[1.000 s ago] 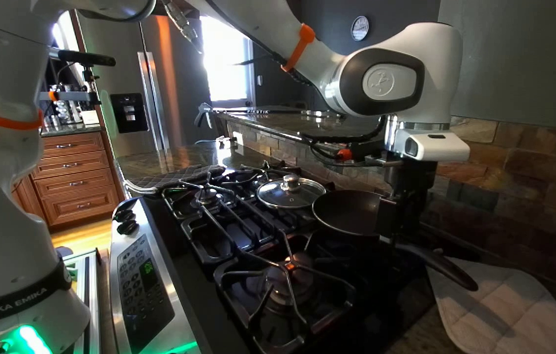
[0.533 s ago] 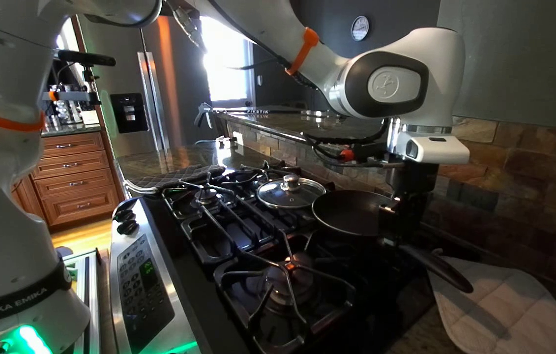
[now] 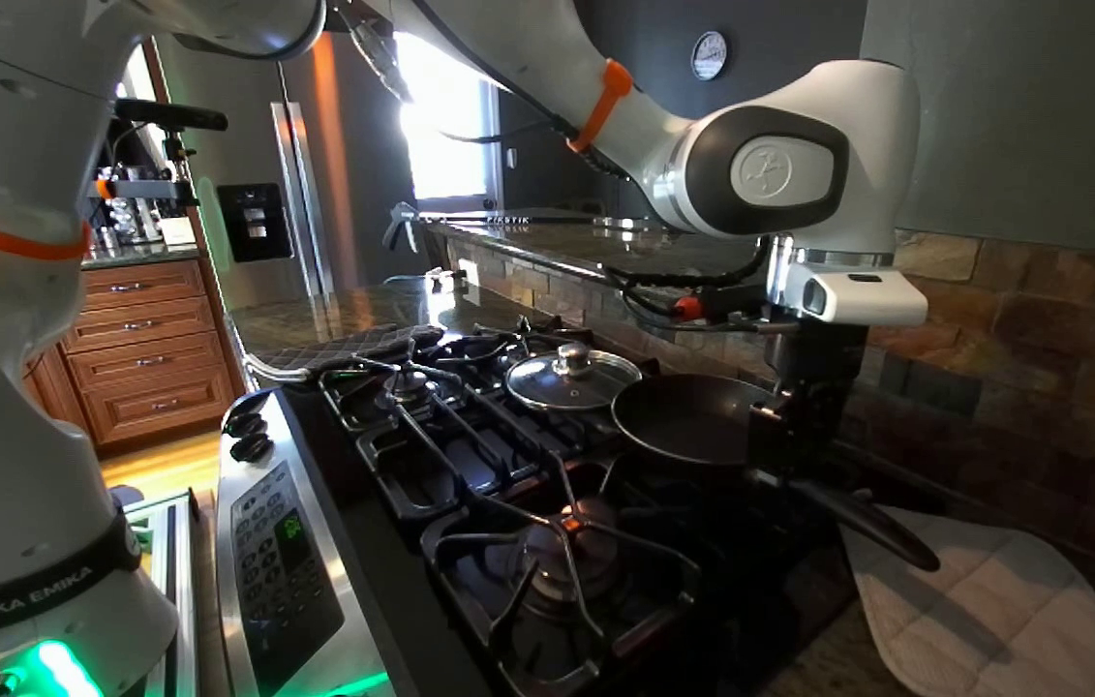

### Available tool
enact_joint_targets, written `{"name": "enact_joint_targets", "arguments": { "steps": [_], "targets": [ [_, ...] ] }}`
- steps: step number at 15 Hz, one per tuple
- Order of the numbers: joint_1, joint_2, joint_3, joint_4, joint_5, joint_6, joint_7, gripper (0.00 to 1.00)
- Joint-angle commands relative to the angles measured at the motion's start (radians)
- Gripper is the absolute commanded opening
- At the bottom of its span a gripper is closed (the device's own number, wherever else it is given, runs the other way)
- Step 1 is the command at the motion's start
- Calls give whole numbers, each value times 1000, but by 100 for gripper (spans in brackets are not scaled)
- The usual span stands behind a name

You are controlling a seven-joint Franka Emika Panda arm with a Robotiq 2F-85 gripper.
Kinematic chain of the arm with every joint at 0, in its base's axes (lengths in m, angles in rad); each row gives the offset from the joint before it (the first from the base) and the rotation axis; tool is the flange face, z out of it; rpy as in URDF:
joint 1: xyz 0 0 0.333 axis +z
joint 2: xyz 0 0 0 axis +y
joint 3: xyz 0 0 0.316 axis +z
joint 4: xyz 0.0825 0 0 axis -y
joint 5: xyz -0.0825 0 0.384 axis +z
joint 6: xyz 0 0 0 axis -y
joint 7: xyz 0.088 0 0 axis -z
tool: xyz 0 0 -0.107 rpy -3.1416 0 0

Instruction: Put the lid on the stove and then move the pan to the plate behind it

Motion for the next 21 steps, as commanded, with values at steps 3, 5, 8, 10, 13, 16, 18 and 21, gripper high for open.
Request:
{"name": "enact_joint_targets", "arguments": {
  "steps": [3, 5, 8, 10, 13, 16, 18, 21],
  "targets": [
    [6, 25, -9, 33, 8, -28, 31, 23],
    [3, 23, -10, 33, 8, -25, 33, 23],
    [3, 14, -12, 18, -4, -7, 18, 23],
    [2, 6, -9, 4, -12, 6, -6, 23],
    [-5, -8, -7, -19, -16, 29, -54, 23],
    [-10, -26, -8, -53, -19, 68, -129, 23],
    [-13, -41, -9, -80, -17, 104, -187, 23],
    [-12, -73, -14, -131, -14, 158, -263, 23]
  ]
}}
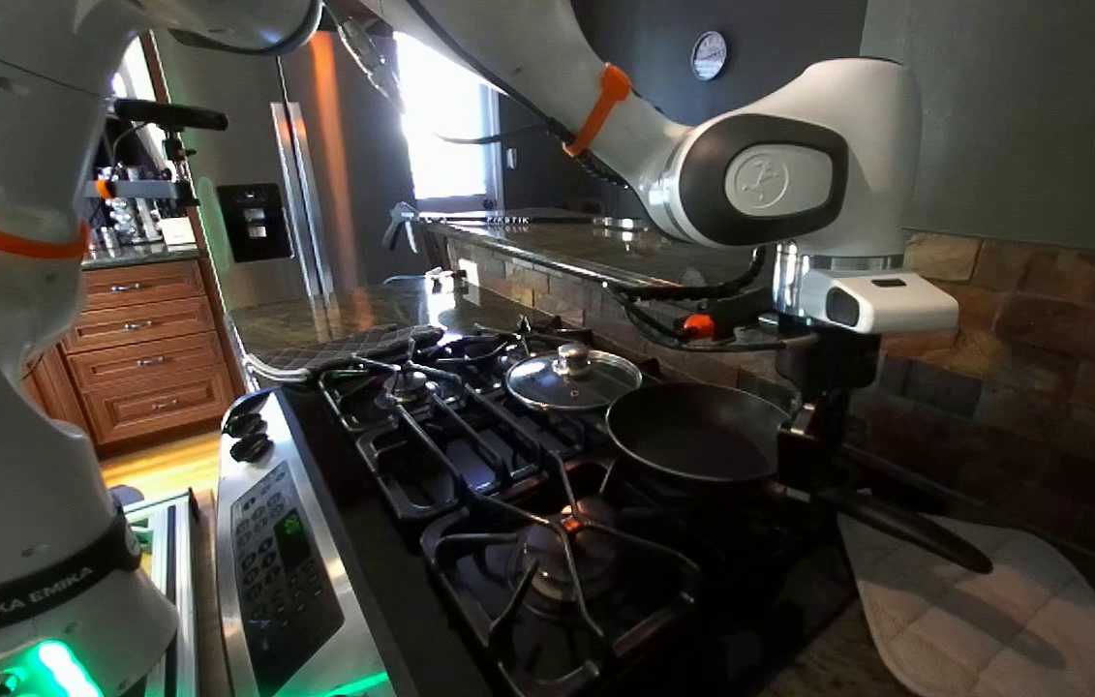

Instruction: Put the lid on the stove and then move the pan to the plate behind it

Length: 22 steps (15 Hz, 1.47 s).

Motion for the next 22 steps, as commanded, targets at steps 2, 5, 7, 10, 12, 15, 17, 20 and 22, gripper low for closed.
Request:
{"name": "enact_joint_targets", "arguments": {
  "steps": [2, 5, 7, 10, 12, 15, 17, 20, 22],
  "targets": [
    [-2, -84, -9, -128, -8, 97, -122, 23],
    [-13, -124, -8, -183, 8, 127, -218, 23],
    [-19, -149, -10, -216, 12, 142, -280, 23],
    [-29, -180, -8, -256, 7, 159, -371, 23],
    [-35, -196, -5, -280, 6, 169, -430, 23],
    [-41, -223, 0, -317, 9, 174, -515, 23],
    [-41, -235, 1, -338, 7, 176, -554, 23],
    [-40, -256, 2, -370, 7, 179, -600, 23],
    [-40, -273, 3, -392, 7, 186, -620, 23]
  ]
}}
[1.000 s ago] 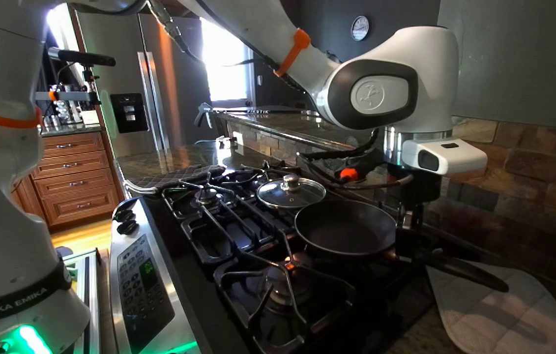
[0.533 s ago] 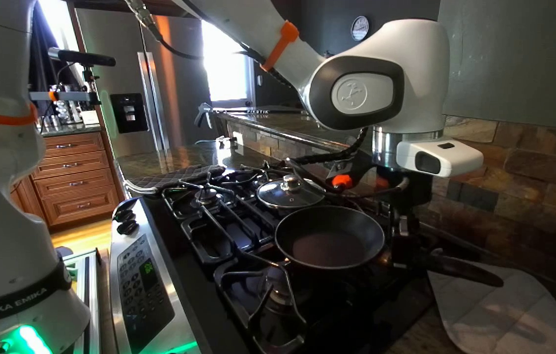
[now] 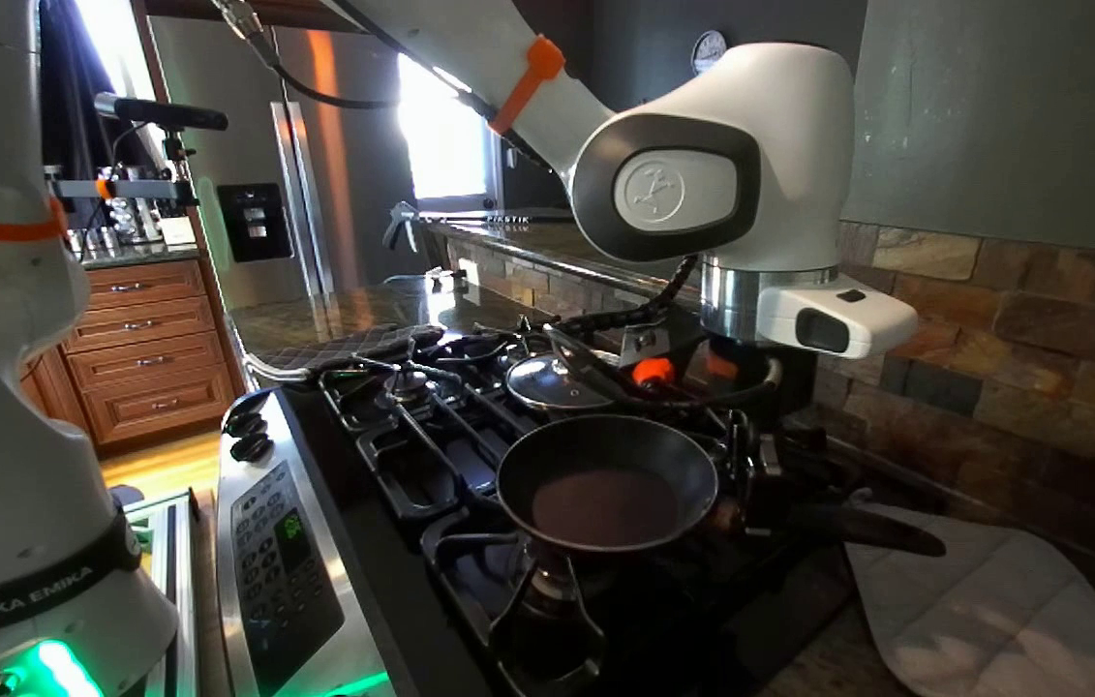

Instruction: Put the lid on the stove and then move the pan to the plate behind it

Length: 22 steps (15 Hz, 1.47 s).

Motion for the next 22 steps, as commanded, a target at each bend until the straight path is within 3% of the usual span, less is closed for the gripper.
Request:
{"name": "enact_joint_targets", "arguments": {
  "steps": [1, 13, 14, 15, 17, 22],
  "targets": [
    [-8, -68, 10, -81, 6, 41, -56, 23],
    [-8, -131, 6, -166, 0, 81, -120, 23],
    [-9, -131, 6, -167, 1, 77, -124, 39],
    [-7, -130, 6, -168, -2, 77, -121, 39],
    [-7, -132, 6, -171, -4, 76, -124, 57],
    [-9, -142, 4, -171, -5, 76, -132, 78]
  ]
}}
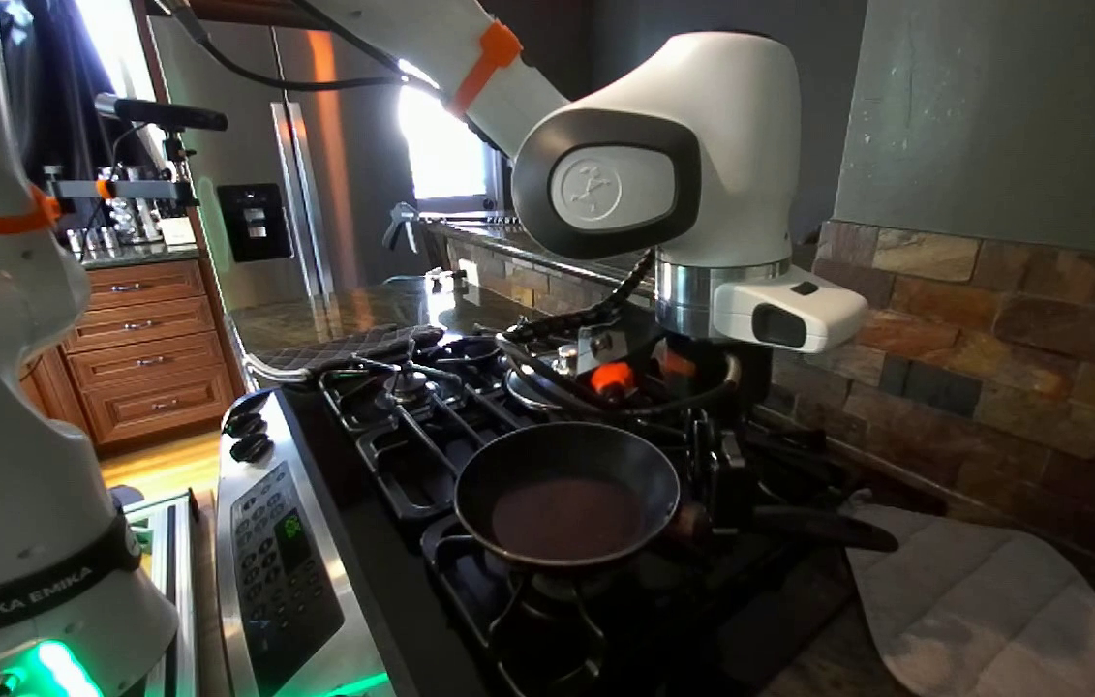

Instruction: Put the lid on the stove and then move the pan to the plate behind it

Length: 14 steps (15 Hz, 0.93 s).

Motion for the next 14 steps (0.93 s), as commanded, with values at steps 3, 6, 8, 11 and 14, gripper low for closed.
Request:
{"name": "enact_joint_targets", "arguments": {
  "steps": [3, 6, 8, 11, 14],
  "targets": [
    [-9, -52, 4, -39, -2, 15, -28, 100],
    [-4, -95, 3, -35, -24, -50, -33, 100],
    [-1, -146, 1, -36, -41, -116, -18, 100],
    [4, -238, 7, -31, -96, -250, 41, 100],
    [6, -326, 32, -33, -162, -347, 128, 100]
  ]
}}
